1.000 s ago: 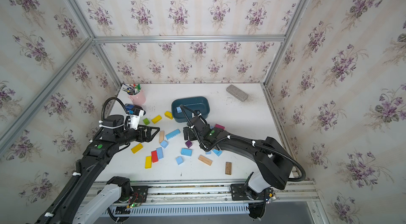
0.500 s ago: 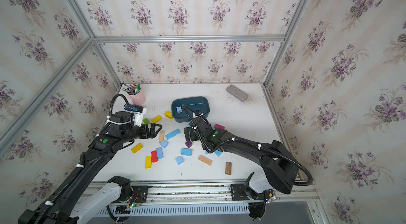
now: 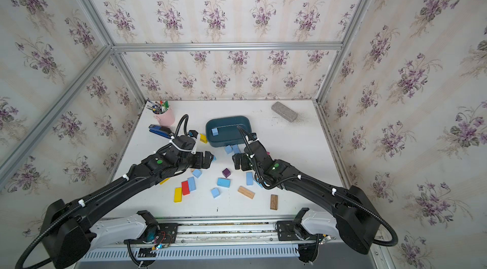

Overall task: Pick out the blue building blocks
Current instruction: Pick up the building block from the center of the board.

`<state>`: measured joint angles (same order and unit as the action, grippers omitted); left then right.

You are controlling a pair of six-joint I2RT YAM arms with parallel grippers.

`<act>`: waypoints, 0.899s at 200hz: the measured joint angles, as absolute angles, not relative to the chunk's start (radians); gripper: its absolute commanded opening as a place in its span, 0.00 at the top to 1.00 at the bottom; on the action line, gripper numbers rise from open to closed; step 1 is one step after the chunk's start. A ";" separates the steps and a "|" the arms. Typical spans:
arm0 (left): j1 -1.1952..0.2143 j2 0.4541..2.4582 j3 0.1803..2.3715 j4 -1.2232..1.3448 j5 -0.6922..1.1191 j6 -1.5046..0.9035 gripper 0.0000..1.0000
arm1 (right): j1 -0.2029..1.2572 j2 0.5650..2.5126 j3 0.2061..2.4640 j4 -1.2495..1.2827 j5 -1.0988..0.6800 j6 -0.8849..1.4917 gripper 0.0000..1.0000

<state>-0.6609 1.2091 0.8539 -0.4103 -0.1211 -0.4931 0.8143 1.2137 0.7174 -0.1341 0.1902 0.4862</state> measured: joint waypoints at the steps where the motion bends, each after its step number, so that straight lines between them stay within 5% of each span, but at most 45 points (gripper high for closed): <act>1: -0.662 1.211 0.854 -0.410 -0.123 -0.494 0.01 | 0.814 1.213 0.716 -0.134 0.190 0.486 0.00; 133: -0.759 1.700 1.064 -0.259 -0.215 -0.619 0.05 | 0.789 1.079 0.630 -0.203 0.199 0.472 0.00; 180: -0.766 1.843 1.175 -0.233 -0.246 -0.652 0.15 | 0.782 1.046 0.615 -0.218 0.206 0.472 0.01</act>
<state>-0.7658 1.8427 1.1748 -0.2325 -0.2462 -0.6521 0.7818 1.0462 0.6151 -0.2180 0.2058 0.4725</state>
